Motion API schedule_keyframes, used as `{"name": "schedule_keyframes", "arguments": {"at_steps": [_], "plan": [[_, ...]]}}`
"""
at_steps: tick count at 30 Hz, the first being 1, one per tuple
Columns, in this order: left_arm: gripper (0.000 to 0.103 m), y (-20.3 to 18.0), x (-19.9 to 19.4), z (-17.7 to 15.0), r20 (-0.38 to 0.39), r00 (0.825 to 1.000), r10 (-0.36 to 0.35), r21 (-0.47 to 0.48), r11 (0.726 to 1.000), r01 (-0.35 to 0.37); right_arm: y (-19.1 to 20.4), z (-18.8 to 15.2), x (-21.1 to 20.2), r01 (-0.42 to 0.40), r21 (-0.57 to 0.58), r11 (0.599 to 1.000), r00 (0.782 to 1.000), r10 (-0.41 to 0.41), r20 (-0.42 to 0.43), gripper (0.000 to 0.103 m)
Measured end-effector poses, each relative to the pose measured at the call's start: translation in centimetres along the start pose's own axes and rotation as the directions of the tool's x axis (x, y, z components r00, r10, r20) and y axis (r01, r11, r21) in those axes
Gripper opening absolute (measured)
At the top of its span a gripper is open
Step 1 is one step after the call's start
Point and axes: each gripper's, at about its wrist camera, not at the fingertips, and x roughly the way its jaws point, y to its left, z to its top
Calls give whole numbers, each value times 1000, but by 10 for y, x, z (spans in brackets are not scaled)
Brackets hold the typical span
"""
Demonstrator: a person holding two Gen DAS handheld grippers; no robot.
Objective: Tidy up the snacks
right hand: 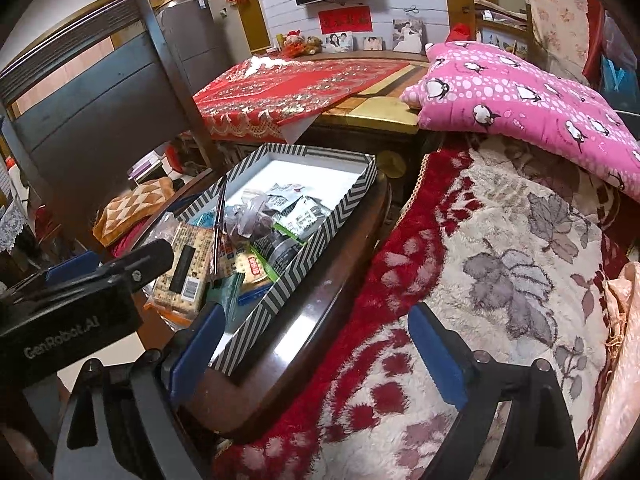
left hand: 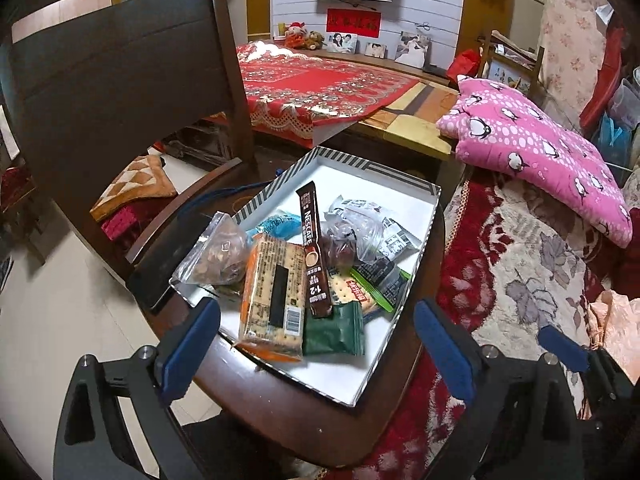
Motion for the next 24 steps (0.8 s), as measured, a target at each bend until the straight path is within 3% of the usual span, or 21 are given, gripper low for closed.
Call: {"name": "schedule_keyframes", "arguments": {"at_steps": [24], "plan": [[97,3,7,-2,-20,1000,-17,-13,1000,17,8,-6,11,-14,-16,1000,999,13,-41,94]]}}
